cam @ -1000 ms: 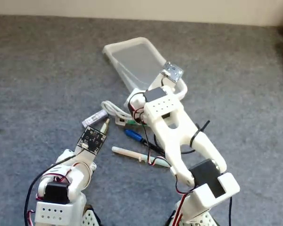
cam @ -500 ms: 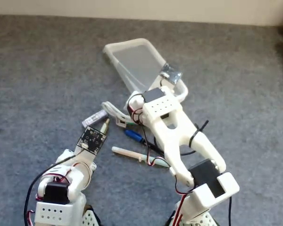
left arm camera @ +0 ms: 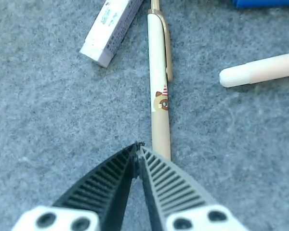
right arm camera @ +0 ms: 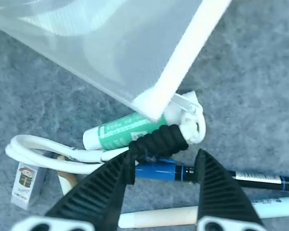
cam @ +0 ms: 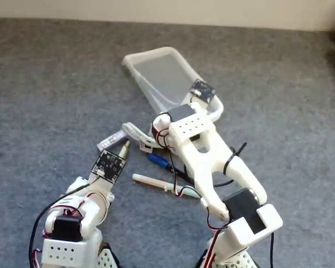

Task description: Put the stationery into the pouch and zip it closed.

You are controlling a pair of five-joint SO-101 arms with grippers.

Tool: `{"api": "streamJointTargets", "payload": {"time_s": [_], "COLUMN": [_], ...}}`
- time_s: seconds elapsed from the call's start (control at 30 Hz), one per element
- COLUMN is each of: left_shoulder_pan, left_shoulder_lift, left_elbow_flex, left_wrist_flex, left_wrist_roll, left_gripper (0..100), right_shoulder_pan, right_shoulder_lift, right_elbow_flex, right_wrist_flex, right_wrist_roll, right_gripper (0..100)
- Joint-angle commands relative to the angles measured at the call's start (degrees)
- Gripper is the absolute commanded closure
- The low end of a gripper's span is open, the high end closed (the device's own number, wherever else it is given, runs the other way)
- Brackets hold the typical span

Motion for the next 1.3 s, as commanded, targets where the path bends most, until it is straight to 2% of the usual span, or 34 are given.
{"api": "streamJointTargets", "payload": {"time_s": [0.0, 0.13, 0.3, 0.4, 0.53, 0.8, 1.13, 1.27], "left_shoulder_pan": [-0.6, -0.6, -0.6, -0.6, -0.6, -0.6, -0.6, -0.6], "left_shoulder_lift": [-0.7, -0.7, -0.7, -0.7, -0.7, -0.7, -0.7, -0.7], "left_elbow_flex": [1.3, 1.3, 1.3, 1.3, 1.3, 1.3, 1.3, 1.3], "left_wrist_flex": [0.3, 0.3, 0.3, 0.3, 0.3, 0.3, 0.3, 0.3], "left_wrist_roll": [-0.3, -0.3, -0.3, -0.3, -0.3, -0.3, -0.3, -0.3], "left_gripper": [99, 99, 99, 99, 99, 99, 99, 99], "right_shoulder_pan": [-0.7, -0.5, -0.4, -0.4, -0.4, -0.3, 1.7, 2.6], "right_shoulder_lift": [-0.5, 2.6, 8.1, 8.0, 5.2, -4.3, -9.9, -10.5], "right_elbow_flex": [-3.0, -0.7, -0.5, -0.5, -0.2, 1.2, 0.9, -1.2], "right_wrist_flex": [-1.5, -5.3, -5.3, -5.3, -5.3, -3.2, 2.9, 3.8], "right_wrist_roll": [-0.6, -0.6, -0.6, -0.3, 1.4, 4.7, 33.1, 41.2], "right_gripper": [80.3, 80.3, 80.8, 88.5, 99.7, 99.3, 99.4, 99.4]}}
